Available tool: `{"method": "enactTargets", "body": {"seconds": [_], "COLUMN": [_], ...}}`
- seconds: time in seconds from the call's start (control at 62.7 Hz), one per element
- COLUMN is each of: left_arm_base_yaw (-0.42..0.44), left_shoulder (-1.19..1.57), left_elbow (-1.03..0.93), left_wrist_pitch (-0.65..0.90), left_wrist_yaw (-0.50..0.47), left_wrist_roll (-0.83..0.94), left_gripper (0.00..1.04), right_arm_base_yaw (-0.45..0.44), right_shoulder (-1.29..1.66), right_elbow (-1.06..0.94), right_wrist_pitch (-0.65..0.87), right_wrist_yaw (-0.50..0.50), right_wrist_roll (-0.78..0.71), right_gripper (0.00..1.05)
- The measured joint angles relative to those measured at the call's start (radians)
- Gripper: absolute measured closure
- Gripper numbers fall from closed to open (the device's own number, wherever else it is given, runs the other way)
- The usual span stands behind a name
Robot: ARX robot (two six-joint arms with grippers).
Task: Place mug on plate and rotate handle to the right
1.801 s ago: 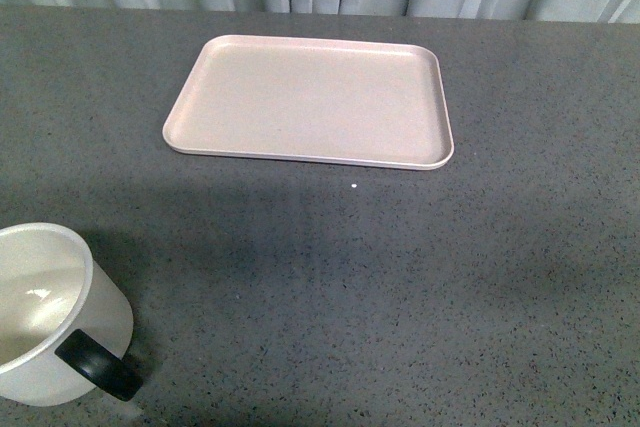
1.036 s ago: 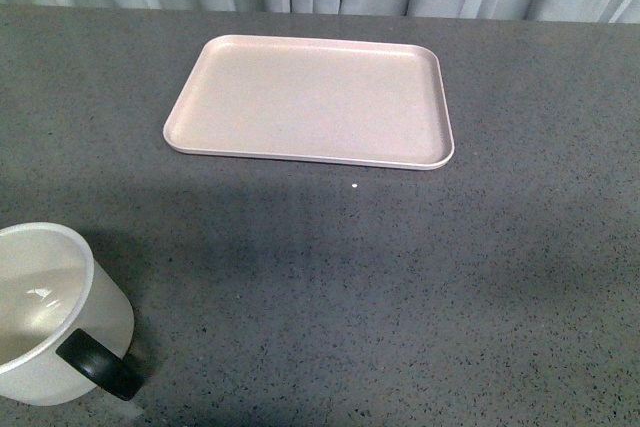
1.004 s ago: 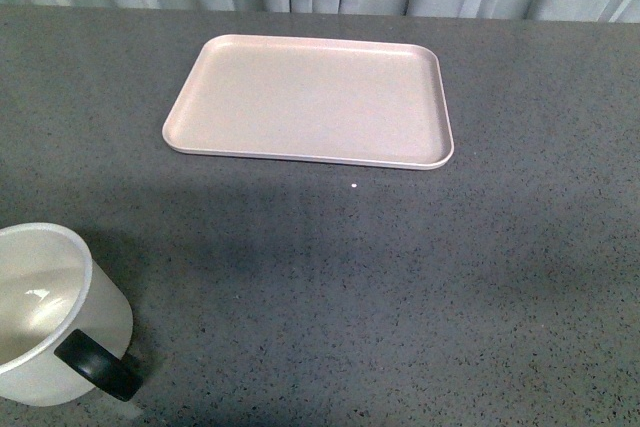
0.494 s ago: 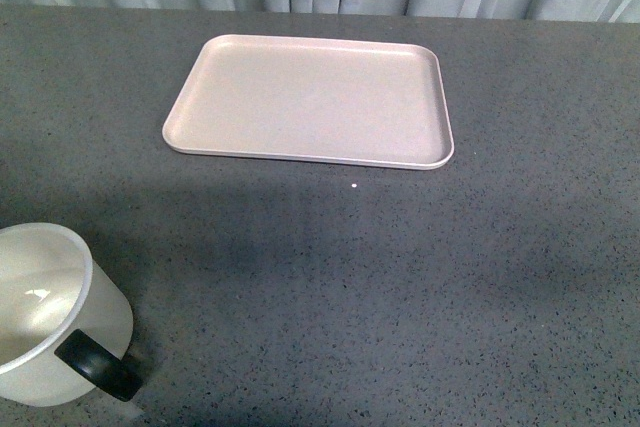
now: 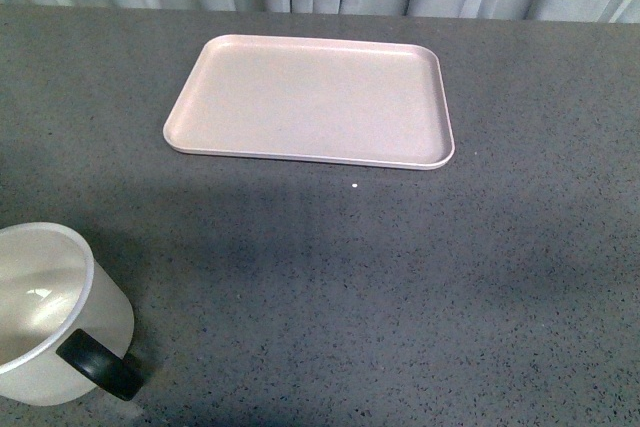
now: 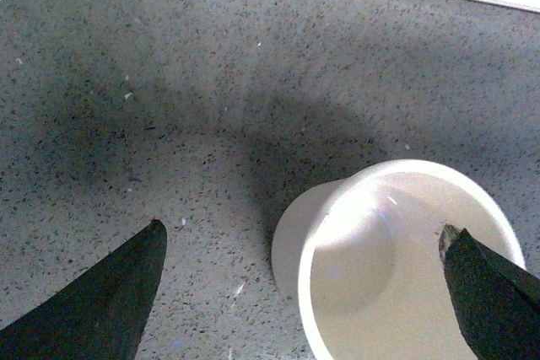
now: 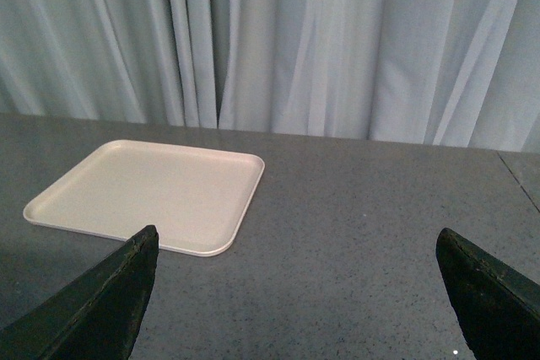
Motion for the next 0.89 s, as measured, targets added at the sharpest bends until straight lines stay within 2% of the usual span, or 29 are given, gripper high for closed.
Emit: {"method": "enactTargets", "body": {"seconds": [0.462,0.558,0.893], "left_arm_base_yaw": [0.018,0.018,-0.007], "left_shoulder": [0.192,0.214,0.209], "left_elbow": [0.002,0.006,0.011], "left_wrist_pitch": [0.074,0.082,0.057], "left_wrist_yaw": [-0.019,-0.028,-0.046], "left_wrist_roll": [0.059,0.065,0.061], "left_gripper": [0.10,0.22,0.73], "right_arm_base_yaw": [0.000,0.000,0.000], "right_shoulder": [0.000,0.000,0.000], "right_elbow": [0.000,0.000,0.000], "right_wrist_pitch": [0.000,0.000,0.000], "right_wrist_yaw": [0.000,0.000,0.000], "right_wrist_roll": [0.000,0.000,0.000], "right_gripper": [0.09,0.09,0.09]}}
